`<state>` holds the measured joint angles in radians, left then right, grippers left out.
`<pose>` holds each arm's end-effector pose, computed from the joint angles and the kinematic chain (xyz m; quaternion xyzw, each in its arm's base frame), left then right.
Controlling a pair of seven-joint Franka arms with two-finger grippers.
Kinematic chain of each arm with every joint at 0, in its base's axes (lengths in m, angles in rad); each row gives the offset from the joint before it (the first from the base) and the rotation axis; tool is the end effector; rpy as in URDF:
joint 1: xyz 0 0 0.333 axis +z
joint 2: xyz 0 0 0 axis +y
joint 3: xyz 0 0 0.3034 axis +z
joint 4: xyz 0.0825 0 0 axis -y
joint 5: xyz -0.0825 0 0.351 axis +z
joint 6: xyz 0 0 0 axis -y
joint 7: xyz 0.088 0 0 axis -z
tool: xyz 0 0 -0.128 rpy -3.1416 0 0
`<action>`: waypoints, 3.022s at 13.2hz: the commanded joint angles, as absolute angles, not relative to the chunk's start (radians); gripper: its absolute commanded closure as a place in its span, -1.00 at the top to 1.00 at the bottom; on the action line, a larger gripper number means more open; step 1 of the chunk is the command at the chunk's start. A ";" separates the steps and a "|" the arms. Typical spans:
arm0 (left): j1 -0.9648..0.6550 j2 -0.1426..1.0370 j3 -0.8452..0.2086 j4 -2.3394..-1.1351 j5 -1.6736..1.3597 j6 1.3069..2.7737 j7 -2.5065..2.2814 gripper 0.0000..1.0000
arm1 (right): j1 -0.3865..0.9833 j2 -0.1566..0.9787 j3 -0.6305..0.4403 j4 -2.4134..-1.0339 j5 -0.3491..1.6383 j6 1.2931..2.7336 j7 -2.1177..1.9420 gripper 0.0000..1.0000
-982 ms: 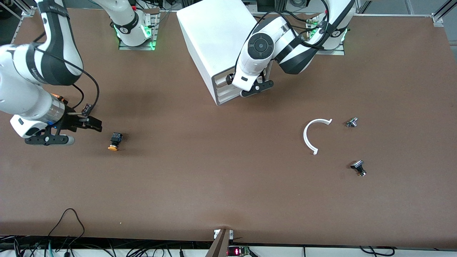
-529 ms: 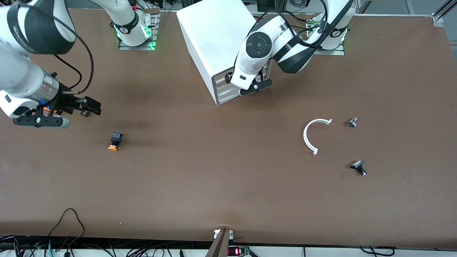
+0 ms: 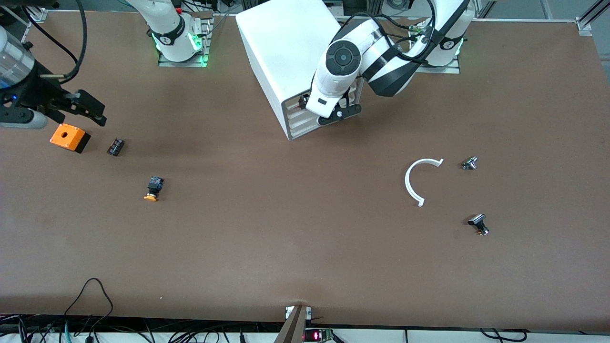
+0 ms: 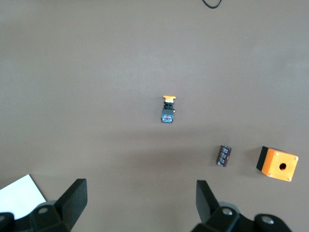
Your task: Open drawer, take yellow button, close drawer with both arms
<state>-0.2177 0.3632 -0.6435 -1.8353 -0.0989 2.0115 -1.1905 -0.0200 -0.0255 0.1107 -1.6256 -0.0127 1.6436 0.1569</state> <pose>0.3888 -0.4316 0.3470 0.9675 0.1942 -0.1598 0.0277 0.5195 0.0464 0.5865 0.9992 -0.0327 0.0225 0.0050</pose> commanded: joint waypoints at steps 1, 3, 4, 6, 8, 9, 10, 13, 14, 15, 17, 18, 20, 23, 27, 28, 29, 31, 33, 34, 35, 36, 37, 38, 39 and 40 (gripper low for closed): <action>-0.195 0.357 -0.644 -1.740 -0.094 1.910 -1.170 0.96 | -0.067 -0.081 0.140 -1.646 -0.014 1.591 0.167 0.99; -0.181 0.356 -0.646 -1.674 0.027 1.824 -1.170 0.96 | -0.071 -0.101 0.140 -1.657 -0.011 1.575 0.166 0.99; -0.176 0.356 -0.646 -1.636 0.075 1.769 -1.166 0.96 | -0.074 -0.115 0.140 -1.673 -0.009 1.580 0.166 0.99; -0.155 0.354 -0.646 -1.573 0.141 1.697 -1.100 0.96 | -0.072 -0.117 0.138 -1.683 -0.009 1.585 0.166 0.99; -0.098 0.347 -0.646 -1.510 0.187 1.619 -1.007 0.96 | -0.071 -0.117 0.138 -1.683 -0.009 1.580 0.167 0.99; -0.071 0.347 -0.647 -1.465 0.202 1.583 -0.929 0.96 | -0.071 -0.118 0.140 -1.681 -0.009 1.578 0.167 1.00; -0.048 0.347 -0.646 -1.418 0.212 1.562 -0.857 0.96 | -0.071 -0.117 0.140 -1.680 -0.009 1.580 0.167 0.99; 0.040 0.347 -0.650 -1.332 0.212 1.500 -0.717 0.96 | -0.071 -0.118 0.138 -1.680 -0.009 1.582 0.167 0.99; 0.061 0.347 -0.649 -1.312 0.212 1.491 -0.669 0.96 | -0.072 -0.115 0.138 -1.681 -0.009 1.585 0.167 0.99; 0.078 0.344 -0.647 -1.298 0.210 1.490 -0.625 0.96 | -0.072 -0.107 0.137 -1.681 -0.009 1.591 0.167 1.00; 0.068 0.270 -0.551 -1.325 0.183 1.489 -0.518 0.96 | -0.072 -0.088 0.132 -1.680 -0.011 1.614 0.167 0.99; 0.051 0.220 -0.478 -1.359 0.131 1.493 -0.444 0.96 | -0.072 -0.084 0.130 -1.680 -0.011 1.617 0.166 0.99; -0.004 0.135 -0.286 -1.438 0.023 1.499 -0.275 0.96 | -0.074 -0.077 0.129 -1.674 -0.015 1.624 0.158 0.99; -0.014 0.028 -0.142 -1.567 0.000 1.567 -0.085 0.97 | -0.074 -0.075 0.129 -1.674 -0.021 1.624 0.160 0.99; -0.023 -0.074 -0.029 -1.729 0.008 1.703 -0.003 0.98 | -0.072 -0.071 0.130 -1.672 -0.028 1.625 0.164 1.00; -0.047 -0.075 -0.029 -1.738 0.015 1.691 0.061 0.98 | -0.072 -0.071 0.130 -1.671 -0.028 1.624 0.166 0.99; -0.046 -0.077 -0.025 -1.735 0.003 1.675 0.102 0.98 | -0.072 -0.071 0.130 -1.669 -0.028 1.623 0.166 0.99; -0.046 -0.054 -0.023 -1.694 0.002 1.620 0.094 0.98 | -0.072 -0.071 0.132 -1.661 -0.029 1.620 0.164 0.99; -0.046 -0.011 -0.023 -1.643 0.002 1.620 0.092 0.98 | -0.072 -0.071 0.130 -1.661 -0.026 1.617 0.161 0.99; -0.038 0.009 -0.021 -1.622 0.003 1.620 0.106 0.98 | -0.072 -0.071 0.132 -1.660 -0.026 1.620 0.157 0.99; -0.034 0.018 -0.023 -1.605 0.005 1.620 0.106 0.98 | -0.072 -0.071 0.132 -1.660 -0.026 1.621 0.153 0.99; -0.034 0.023 -0.025 -1.603 0.012 1.621 0.100 0.98 | -0.072 -0.071 0.132 -1.660 -0.028 1.623 0.150 0.99; -0.034 0.025 -0.029 -1.598 0.011 1.621 0.097 0.98 | -0.072 -0.069 0.130 -1.651 -0.026 1.621 0.147 0.99; -0.034 0.023 -0.029 -1.597 0.008 1.621 0.095 0.98 | -0.074 -0.063 0.130 -1.644 -0.025 1.623 0.146 1.00; -0.032 0.025 -0.029 -1.598 0.005 1.621 0.095 0.98 | -0.077 -0.060 0.130 -1.635 -0.018 1.623 0.144 0.99; -0.032 0.025 -0.029 -1.597 0.003 1.621 0.095 0.98 | -0.077 -0.052 0.130 -1.619 -0.017 1.614 0.144 0.99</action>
<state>-0.0329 0.0070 -0.0321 -1.6355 0.0207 1.6431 0.0725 -0.0635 -0.0688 0.1211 -1.6589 -0.0157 1.6250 0.1553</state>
